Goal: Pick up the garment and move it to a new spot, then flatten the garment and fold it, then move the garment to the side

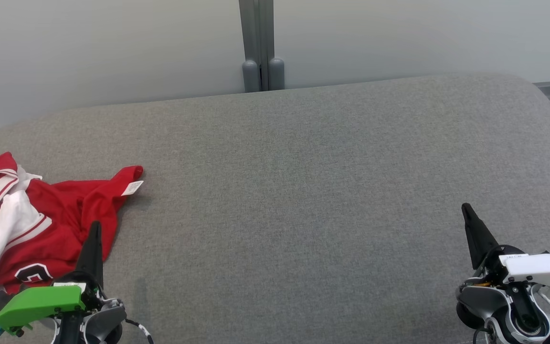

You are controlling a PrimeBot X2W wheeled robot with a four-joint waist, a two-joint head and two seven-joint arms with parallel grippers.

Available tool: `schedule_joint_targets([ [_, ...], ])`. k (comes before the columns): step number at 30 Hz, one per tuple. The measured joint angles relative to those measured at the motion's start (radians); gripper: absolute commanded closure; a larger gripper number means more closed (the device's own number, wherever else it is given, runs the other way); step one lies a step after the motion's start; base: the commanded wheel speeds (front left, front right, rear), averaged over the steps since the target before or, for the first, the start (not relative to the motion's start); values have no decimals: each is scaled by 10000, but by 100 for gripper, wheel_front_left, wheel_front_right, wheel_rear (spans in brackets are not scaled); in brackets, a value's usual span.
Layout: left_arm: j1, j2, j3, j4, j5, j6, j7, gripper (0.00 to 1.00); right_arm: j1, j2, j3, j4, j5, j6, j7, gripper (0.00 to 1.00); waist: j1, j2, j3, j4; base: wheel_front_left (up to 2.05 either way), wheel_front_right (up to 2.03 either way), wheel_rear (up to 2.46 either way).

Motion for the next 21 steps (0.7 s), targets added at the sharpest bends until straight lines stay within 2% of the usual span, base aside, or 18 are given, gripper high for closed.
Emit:
schedule_joint_targets([
  [14, 0, 0, 0, 2, 0, 0, 0, 100, 0, 0, 0, 0, 0, 0, 0, 100, 0, 1, 0, 0, 0, 0, 0],
  [15, 6, -4, -2, 15, -2, 2, 0, 0, 5, 4, 0, 15, 0, 0, 0, 0, 0, 0, 0, 0, 0, 0, 0],
  [16, 45, -17, -6, 86, -2, 4, -8, 100, 37, 17, 4, 81, 2, 0, -2, 100, 0, 0, 0, 0, 0, 0, 0],
  [17, 114, -36, -13, 167, -2, 4, -10, 0, 98, 40, 10, 155, 2, -2, -2, 0, 0, 0, 0, 0, 0, 0, 0],
  [21, 402, -92, -100, 362, -2, 29, -31, 0, 392, 96, 100, 380, -6, -2, -79, 0, 0, 0, 5, -1, 0, 0, 0],
])
